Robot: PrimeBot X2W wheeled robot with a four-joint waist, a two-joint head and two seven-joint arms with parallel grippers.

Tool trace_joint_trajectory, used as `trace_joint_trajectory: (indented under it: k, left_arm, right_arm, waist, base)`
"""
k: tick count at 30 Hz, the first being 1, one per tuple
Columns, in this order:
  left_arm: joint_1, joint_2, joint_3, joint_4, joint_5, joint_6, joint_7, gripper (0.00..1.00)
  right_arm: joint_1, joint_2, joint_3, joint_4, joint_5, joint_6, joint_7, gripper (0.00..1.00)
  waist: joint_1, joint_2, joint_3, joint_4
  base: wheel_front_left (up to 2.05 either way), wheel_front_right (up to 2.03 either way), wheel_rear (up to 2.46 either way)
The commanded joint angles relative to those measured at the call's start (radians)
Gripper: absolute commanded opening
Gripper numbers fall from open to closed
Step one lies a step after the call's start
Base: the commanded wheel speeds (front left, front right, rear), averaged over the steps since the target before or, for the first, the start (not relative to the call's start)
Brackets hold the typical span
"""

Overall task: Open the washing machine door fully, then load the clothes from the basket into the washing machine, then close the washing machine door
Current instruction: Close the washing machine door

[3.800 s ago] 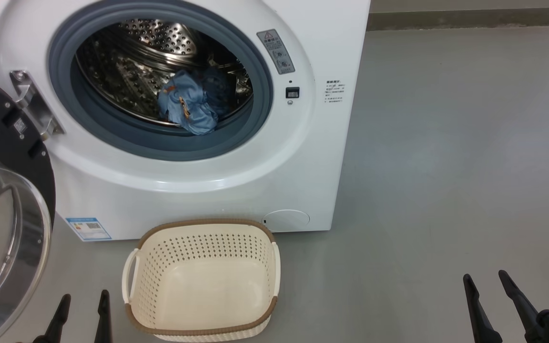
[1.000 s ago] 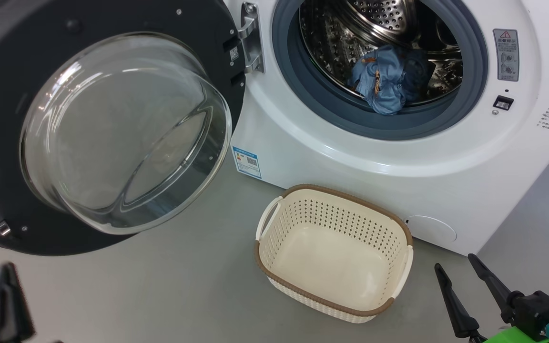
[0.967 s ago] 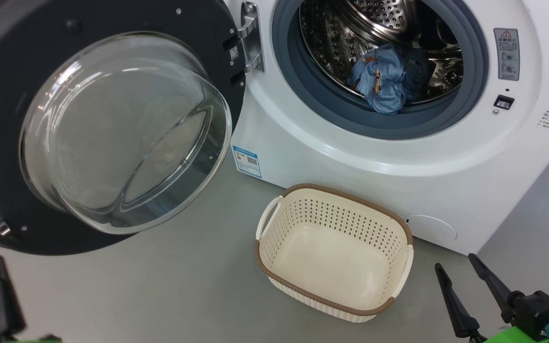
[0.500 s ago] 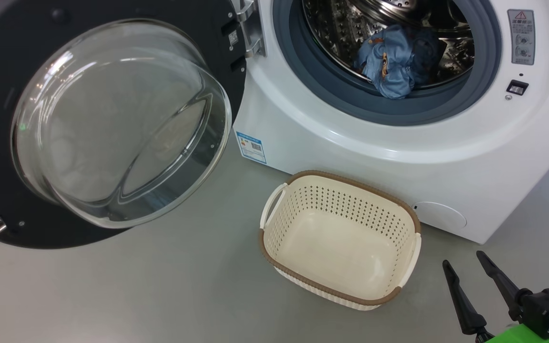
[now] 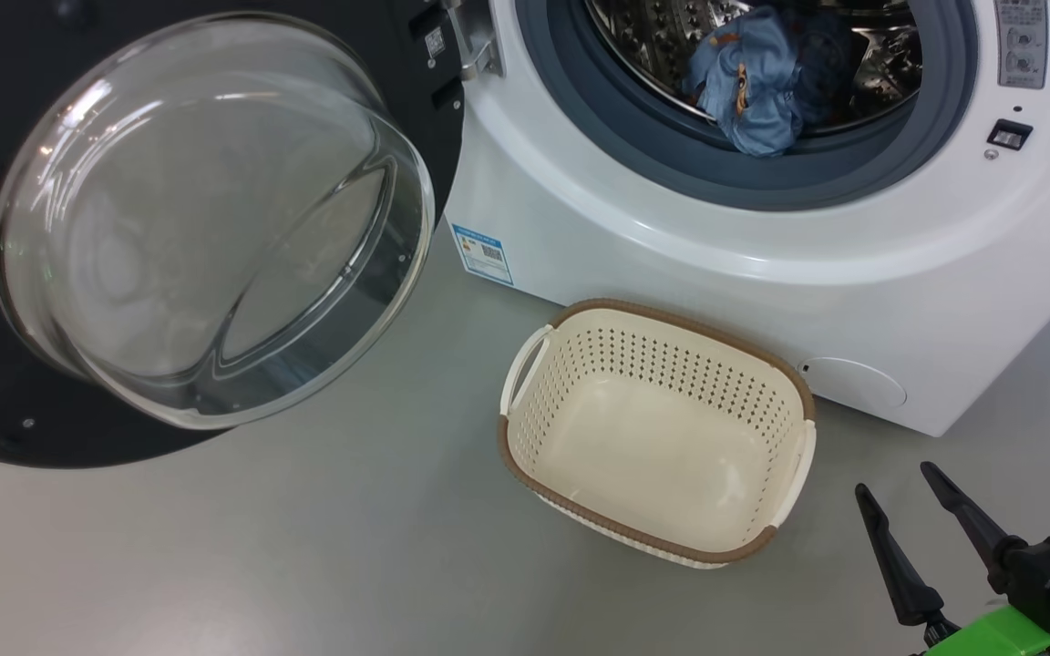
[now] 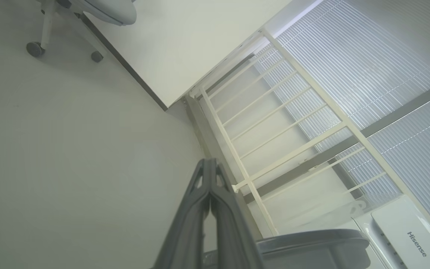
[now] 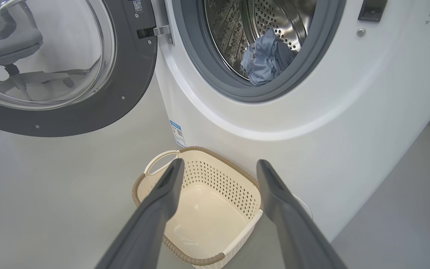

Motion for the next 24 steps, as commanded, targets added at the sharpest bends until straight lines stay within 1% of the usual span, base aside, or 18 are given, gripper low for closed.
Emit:
trace_joint_trajectory:
  k: [1,4,6,11,14,24]
  left_arm:
    - [-0.035,0.081,0.01,-0.004,-0.006,-0.003,0.026,0.0]
    - [-0.073,0.102,-0.027,0.059,-0.037,-0.003,0.134,0.0]
    - [-0.089,0.106,-0.049,0.07,-0.064,-0.003,0.209,0.0]
    - [-0.096,0.122,-0.088,0.082,-0.094,-0.003,0.304,0.0]
    - [-0.103,0.125,-0.106,0.087,-0.102,-0.003,0.33,0.0]
    - [-0.111,0.114,-0.167,0.071,-0.111,-0.003,0.355,0.0]
  right_arm:
    - [-0.032,-0.02,0.019,-0.026,-0.004,0.001,-0.005,1.0]
    - [-0.038,-0.03,0.021,-0.029,-0.006,0.001,-0.005,1.0]
    - [-0.04,-0.034,0.021,-0.032,-0.008,0.001,-0.005,1.0]
    - [-0.04,-0.04,0.017,-0.038,-0.011,0.001,-0.005,1.0]
    - [-0.039,-0.041,0.015,-0.04,-0.013,0.001,-0.005,1.0]
    - [-0.044,-0.043,0.017,-0.041,-0.012,0.001,-0.005,1.0]
  waist:
    - [0.0,-0.0001,0.012,0.0]
    - [0.0,-0.0001,0.029,0.002]
    - [0.0,-0.0001,0.036,0.003]
    - [0.0,-0.0001,0.052,0.004]
    - [0.0,-0.0001,0.061,0.005]
    - [0.0,-0.0001,0.069,0.004]
  base:
    - [0.0,0.0,0.0]
    - [0.0,0.0,0.0]
    - [0.0,0.0,0.0]
    - [0.0,0.0,0.0]
    - [0.0,0.0,0.0]
    - [0.0,0.0,0.0]
